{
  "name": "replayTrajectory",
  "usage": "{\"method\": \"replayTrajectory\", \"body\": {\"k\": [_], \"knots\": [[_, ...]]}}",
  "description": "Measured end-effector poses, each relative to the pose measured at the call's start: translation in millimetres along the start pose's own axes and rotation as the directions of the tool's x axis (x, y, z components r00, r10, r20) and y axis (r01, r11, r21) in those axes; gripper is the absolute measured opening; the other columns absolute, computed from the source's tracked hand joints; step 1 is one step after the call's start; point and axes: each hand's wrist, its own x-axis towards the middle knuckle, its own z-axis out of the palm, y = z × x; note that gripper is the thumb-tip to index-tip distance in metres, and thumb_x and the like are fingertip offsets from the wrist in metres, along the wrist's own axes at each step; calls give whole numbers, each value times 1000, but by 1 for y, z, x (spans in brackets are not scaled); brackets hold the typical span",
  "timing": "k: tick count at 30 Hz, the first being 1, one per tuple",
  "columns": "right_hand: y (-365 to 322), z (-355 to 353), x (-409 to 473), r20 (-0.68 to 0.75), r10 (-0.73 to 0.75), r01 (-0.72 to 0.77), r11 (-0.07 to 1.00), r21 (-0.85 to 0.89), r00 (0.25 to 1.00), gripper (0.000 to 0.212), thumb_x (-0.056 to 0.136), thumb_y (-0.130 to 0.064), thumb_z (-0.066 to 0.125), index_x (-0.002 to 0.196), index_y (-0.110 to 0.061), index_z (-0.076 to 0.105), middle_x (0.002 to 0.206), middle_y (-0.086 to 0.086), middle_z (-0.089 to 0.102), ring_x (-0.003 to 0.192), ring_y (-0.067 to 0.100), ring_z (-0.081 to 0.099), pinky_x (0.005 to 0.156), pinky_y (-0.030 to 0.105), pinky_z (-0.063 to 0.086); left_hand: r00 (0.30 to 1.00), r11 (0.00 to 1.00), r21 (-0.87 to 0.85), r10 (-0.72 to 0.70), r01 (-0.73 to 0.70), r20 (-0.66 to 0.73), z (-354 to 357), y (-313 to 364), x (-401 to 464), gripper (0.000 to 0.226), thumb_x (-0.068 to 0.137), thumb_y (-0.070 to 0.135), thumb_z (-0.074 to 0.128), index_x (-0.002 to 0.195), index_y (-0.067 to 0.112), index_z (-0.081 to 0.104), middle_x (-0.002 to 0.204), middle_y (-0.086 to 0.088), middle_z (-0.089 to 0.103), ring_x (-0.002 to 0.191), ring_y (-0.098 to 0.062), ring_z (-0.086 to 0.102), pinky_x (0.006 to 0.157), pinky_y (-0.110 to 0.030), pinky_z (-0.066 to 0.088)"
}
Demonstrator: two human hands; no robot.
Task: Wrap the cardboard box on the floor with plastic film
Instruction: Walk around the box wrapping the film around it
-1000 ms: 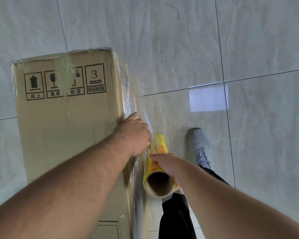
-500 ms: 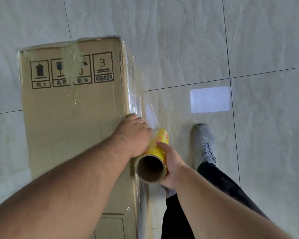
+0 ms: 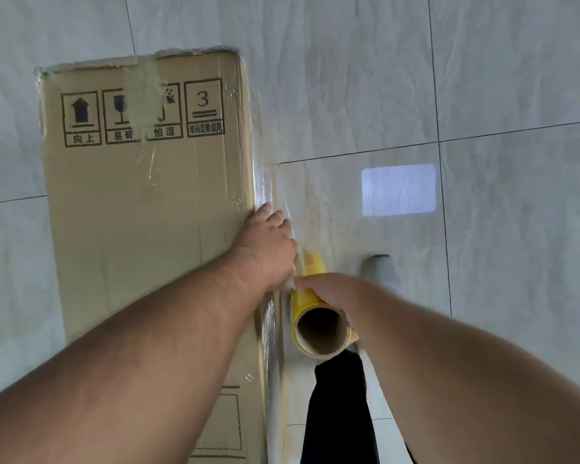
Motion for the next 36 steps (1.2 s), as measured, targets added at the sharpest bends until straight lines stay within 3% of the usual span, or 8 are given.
{"method": "replayTrajectory", "body": {"k": [4,7,13,20,24,30,33,36], "knots": [[-17,15,11,-26,-73,72,997,-18,997,50,94,-65,56,105,-17,68,97,11,67,84,26,65,86,38,53,997,997,-55,49,-53,-65,25,0,-4,45,105,38,42,144,24,57,162,-3,43,158,-27,20,129,-49,0],[-2,19,15,-40,65,-61,993,98,997,64,97,-69,43,127,-15,62,112,15,69,97,33,70,97,50,59,991,993,-116,21,-36,-134,31,5,-9,44,105,37,38,142,24,57,159,0,47,157,-25,24,129,-46,4],[37,21,13,183,102,-193,776,600,978,65,97,-65,64,135,-14,57,108,20,80,94,39,79,84,57,65,997,953,-301,-57,38,-53,25,18,-10,43,111,39,29,140,31,61,155,11,51,159,-21,19,127,-44,6],[64,29,23,272,-83,-164,622,766,959,70,89,-54,78,141,-11,60,116,22,80,102,38,79,84,47,64,995,958,-280,-74,55,-60,30,21,-9,45,110,46,33,148,32,54,166,7,37,160,-18,13,127,-43,7],[74,30,30,166,-68,-60,750,659,984,68,85,-59,79,139,-22,61,118,21,79,102,39,80,92,59,63,995,967,-244,-90,75,-50,31,29,-11,48,110,47,32,152,35,49,172,2,25,161,-19,7,128,-44,1],[94,32,43,-58,-30,42,976,215,998,125,50,-77,72,161,-41,29,140,14,59,115,42,69,105,59,57,996,991,-108,-81,76,-41,35,41,-21,49,110,49,32,151,31,49,171,-2,25,161,-26,6,128,-52,-4],[66,32,22,-4,1,-1,999,34,1000,102,84,-77,61,166,-33,21,155,18,46,130,46,61,111,58,52,996,996,-76,-53,48,-70,37,40,-19,45,108,37,41,150,25,51,170,-5,28,161,-26,10,128,-52,-4],[41,28,9,27,13,-11,997,-79,1000,54,105,-60,50,127,-10,55,121,19,54,112,45,70,100,55,61,991,984,-140,99,-112,-94,53,45,-17,31,98,29,52,127,27,65,144,0,60,140,-25,50,123,-44,30]]}}
